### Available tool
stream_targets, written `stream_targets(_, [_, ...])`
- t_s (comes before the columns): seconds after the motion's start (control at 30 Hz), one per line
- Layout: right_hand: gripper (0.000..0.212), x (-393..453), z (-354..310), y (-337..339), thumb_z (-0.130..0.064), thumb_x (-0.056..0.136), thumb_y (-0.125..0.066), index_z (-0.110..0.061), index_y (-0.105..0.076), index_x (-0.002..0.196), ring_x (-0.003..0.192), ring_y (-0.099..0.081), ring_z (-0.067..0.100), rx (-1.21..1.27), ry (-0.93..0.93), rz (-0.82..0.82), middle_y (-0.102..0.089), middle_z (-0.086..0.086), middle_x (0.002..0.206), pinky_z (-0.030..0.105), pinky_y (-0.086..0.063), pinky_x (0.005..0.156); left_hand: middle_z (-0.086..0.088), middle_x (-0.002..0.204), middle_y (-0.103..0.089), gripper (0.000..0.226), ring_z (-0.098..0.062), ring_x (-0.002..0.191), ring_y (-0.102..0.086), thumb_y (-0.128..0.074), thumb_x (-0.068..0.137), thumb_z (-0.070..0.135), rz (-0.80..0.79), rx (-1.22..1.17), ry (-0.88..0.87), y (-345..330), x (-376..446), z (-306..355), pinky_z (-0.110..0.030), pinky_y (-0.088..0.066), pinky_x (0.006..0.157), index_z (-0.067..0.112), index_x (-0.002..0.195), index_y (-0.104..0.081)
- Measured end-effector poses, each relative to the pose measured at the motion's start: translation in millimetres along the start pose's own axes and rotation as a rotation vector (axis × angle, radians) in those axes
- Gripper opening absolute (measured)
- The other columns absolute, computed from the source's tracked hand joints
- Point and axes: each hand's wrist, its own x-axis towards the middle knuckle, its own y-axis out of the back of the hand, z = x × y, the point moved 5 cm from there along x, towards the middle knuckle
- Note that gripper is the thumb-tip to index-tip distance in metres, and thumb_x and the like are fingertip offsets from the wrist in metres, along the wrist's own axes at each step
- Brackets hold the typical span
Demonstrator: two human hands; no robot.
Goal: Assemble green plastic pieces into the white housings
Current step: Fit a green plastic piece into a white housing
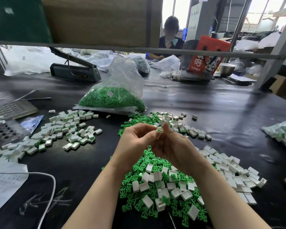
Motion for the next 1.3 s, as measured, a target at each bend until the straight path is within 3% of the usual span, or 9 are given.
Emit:
stream_targets(0.1, [0.033, -1.0, -9.1, 14.0, -0.038, 0.095, -0.053, -0.013, -0.069, 0.081, 0.059, -0.050, 0.016, -0.243, 0.093, 0.190, -0.064, 0.007, 0.068, 0.024, -0.037, 0.053, -0.003, 0.079, -0.072, 0.005, -0.013, 0.070, -0.066, -0.069, 0.088, 0.012, 0.054, 0.114, -0.050, 5.2, 2.1, 2.0, -0.021, -0.050, 0.061, 0.011, 0.092, -0.073])
stream_targets(0.2, [0.010, -4.4, -22.5, 22.8, -0.013, 0.093, -0.063, -0.005, -0.069, 0.091, 0.059, -0.057, 0.010, -0.445, 0.231, 0.309, -0.068, 0.002, 0.068, 0.021, -0.043, 0.052, -0.002, 0.078, -0.073, 0.007, -0.019, 0.074, -0.069, -0.068, 0.090, 0.015, 0.090, 0.270, -0.105, 8.6, 2.3, 1.3, -0.036, -0.058, 0.070, 0.017, 0.094, -0.074])
stream_targets(0.33, [0.004, -6.8, -30.8, 19.5, -0.003, 0.089, -0.068, -0.006, -0.069, 0.090, 0.063, -0.063, 0.005, -0.592, 0.302, 0.325, -0.069, 0.001, 0.071, 0.016, -0.048, 0.058, 0.007, 0.085, -0.066, 0.015, -0.007, 0.074, -0.066, -0.066, 0.092, 0.010, 0.092, 0.444, -0.234, 7.2, 0.4, 5.0, -0.023, -0.055, 0.069, 0.015, 0.103, -0.074])
stream_targets(0.43, [0.005, -5.3, -30.7, 16.5, -0.004, 0.088, -0.069, -0.009, -0.067, 0.087, 0.065, -0.060, 0.024, -0.754, 0.307, 0.328, -0.067, 0.011, 0.074, 0.035, -0.053, 0.061, 0.007, 0.089, -0.064, 0.019, -0.007, 0.078, -0.064, -0.065, 0.091, 0.009, 0.057, 0.523, -0.276, 5.3, 0.7, 6.2, -0.020, -0.052, 0.073, 0.013, 0.107, -0.074])
stream_targets(0.5, [0.007, -4.3, -28.2, 15.5, -0.006, 0.088, -0.069, -0.010, -0.064, 0.085, 0.060, -0.055, 0.021, -0.828, 0.291, 0.316, -0.062, 0.007, 0.070, 0.036, -0.049, 0.059, 0.005, 0.089, -0.064, 0.019, -0.005, 0.080, -0.062, -0.065, 0.091, 0.009, 0.034, 0.552, -0.287, 3.3, -0.2, 6.6, -0.016, -0.050, 0.074, 0.013, 0.108, -0.074])
stream_targets(0.67, [0.017, -3.3, -24.0, 15.4, -0.004, 0.087, -0.064, -0.017, -0.060, 0.078, 0.050, -0.049, 0.000, -0.892, 0.249, 0.317, -0.054, -0.009, 0.060, 0.014, -0.038, 0.050, 0.007, 0.091, -0.065, 0.019, -0.003, 0.082, -0.062, -0.066, 0.091, 0.009, 0.006, 0.578, -0.278, 1.9, -0.2, 4.2, -0.012, -0.047, 0.073, 0.015, 0.108, -0.074])
stream_targets(0.97, [0.015, -4.4, -21.9, 17.5, -0.002, 0.087, -0.059, -0.011, -0.060, 0.076, 0.055, -0.048, 0.011, -0.836, 0.177, 0.274, -0.059, 0.001, 0.064, 0.023, -0.040, 0.052, 0.005, 0.091, -0.073, 0.021, -0.006, 0.082, -0.069, -0.067, 0.089, 0.006, 0.003, 0.452, -0.175, 4.6, 0.2, -1.5, -0.032, -0.058, 0.079, 0.014, 0.106, -0.076])
stream_targets(1.17, [0.016, -3.7, -18.1, 14.7, -0.004, 0.087, -0.062, -0.014, -0.060, 0.075, 0.050, -0.046, 0.002, -0.859, 0.159, 0.268, -0.057, -0.007, 0.060, 0.019, -0.039, 0.050, 0.002, 0.089, -0.073, 0.020, -0.010, 0.081, -0.071, -0.068, 0.088, 0.004, 0.011, 0.404, -0.151, 8.7, 0.9, -1.7, -0.038, -0.059, 0.079, 0.014, 0.103, -0.076])
stream_targets(1.3, [0.015, -5.1, -20.7, 15.9, -0.002, 0.088, -0.061, -0.012, -0.062, 0.077, 0.059, -0.052, 0.016, -0.815, 0.164, 0.277, -0.061, -0.006, 0.059, 0.035, -0.043, 0.055, 0.001, 0.089, -0.070, 0.019, -0.015, 0.082, -0.069, -0.069, 0.087, 0.004, 0.001, 0.413, -0.164, 7.6, 1.4, -1.8, -0.041, -0.058, 0.079, 0.015, 0.101, -0.076])
